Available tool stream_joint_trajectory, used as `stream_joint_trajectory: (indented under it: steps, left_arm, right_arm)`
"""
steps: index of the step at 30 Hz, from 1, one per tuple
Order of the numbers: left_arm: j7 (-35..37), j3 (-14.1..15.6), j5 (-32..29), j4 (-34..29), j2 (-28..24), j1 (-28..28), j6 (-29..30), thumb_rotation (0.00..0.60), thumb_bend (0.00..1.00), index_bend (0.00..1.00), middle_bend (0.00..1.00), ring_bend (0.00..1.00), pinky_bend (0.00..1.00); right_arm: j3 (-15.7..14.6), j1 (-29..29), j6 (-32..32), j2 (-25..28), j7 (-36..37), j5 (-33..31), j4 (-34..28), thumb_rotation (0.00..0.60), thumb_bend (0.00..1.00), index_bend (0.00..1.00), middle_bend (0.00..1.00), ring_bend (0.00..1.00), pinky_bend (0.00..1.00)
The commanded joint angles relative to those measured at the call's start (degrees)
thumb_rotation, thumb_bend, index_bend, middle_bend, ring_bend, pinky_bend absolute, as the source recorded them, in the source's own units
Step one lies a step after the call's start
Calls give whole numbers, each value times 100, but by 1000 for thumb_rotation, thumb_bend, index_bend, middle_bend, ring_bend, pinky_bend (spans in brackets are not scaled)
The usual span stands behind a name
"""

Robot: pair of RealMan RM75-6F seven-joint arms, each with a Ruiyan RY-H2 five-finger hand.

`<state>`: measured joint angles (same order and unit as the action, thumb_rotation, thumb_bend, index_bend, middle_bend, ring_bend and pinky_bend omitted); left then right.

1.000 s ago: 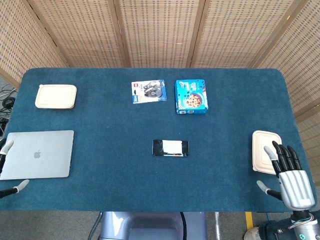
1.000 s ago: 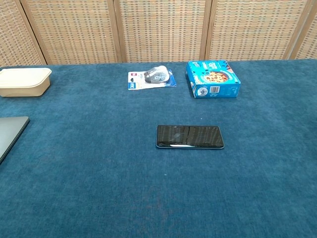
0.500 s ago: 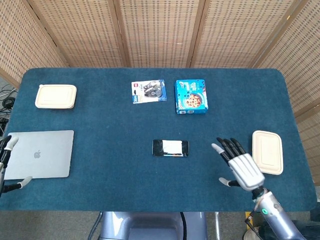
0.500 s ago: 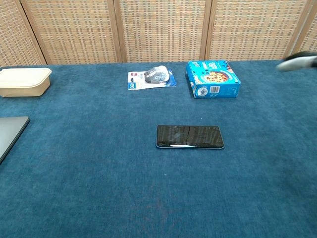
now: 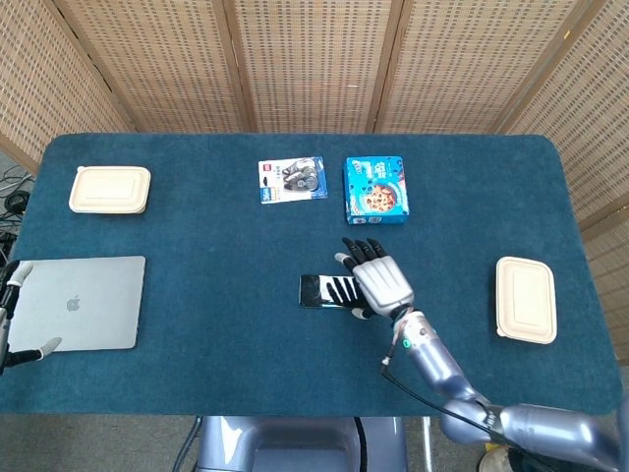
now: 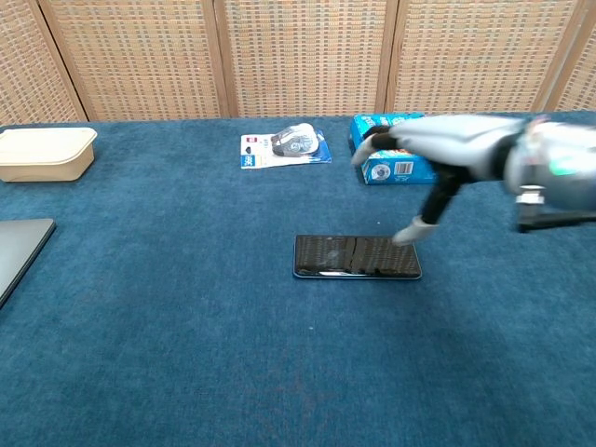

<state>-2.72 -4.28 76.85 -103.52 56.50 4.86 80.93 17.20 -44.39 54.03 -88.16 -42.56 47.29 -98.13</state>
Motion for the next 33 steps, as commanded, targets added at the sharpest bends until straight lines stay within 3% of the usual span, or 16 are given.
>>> stream_joint_trajectory:
  steps: [1,12,23,28,31,33]
  left_arm:
    - [72,-36,-95,46,-20,27,-69,600,0,0,0,0,0]
    - [306,-160,-503,255,-50,136,-377,600,0,0,0,0,0]
    - [376,-187,-660,325,-63,174,-507,600,0,0,0,0,0]
    - [361,-179,-645,316,-57,172,-491,600,0,0,0,0,0]
    - [353,-175,-639,314,-55,179,-499,600,0,0,0,0,0]
    - [354,-174,-641,316,-54,180,-499,600,0,0,0,0,0]
  right_arm:
    - [127,-711,109,-868,-578,-888,741,600,0,178,0,0,0]
    - [58,-1407,-7,-1903,-874,-1762,2079,600,0,200,0,0,0]
    - [72,-1625,-80,-2075,-917,-2189,2406,600,0,213,0,0,0]
    - [60,-1659,-102,-2048,-893,-2301,2453,600,30,357,0,0,0]
    - [17,-1680,-83,-2041,-908,-2335,2506,600,108,466,0,0,0]
    - [5,-1680,-83,-2028,-890,-2346,2503,600,127,474,0,0,0]
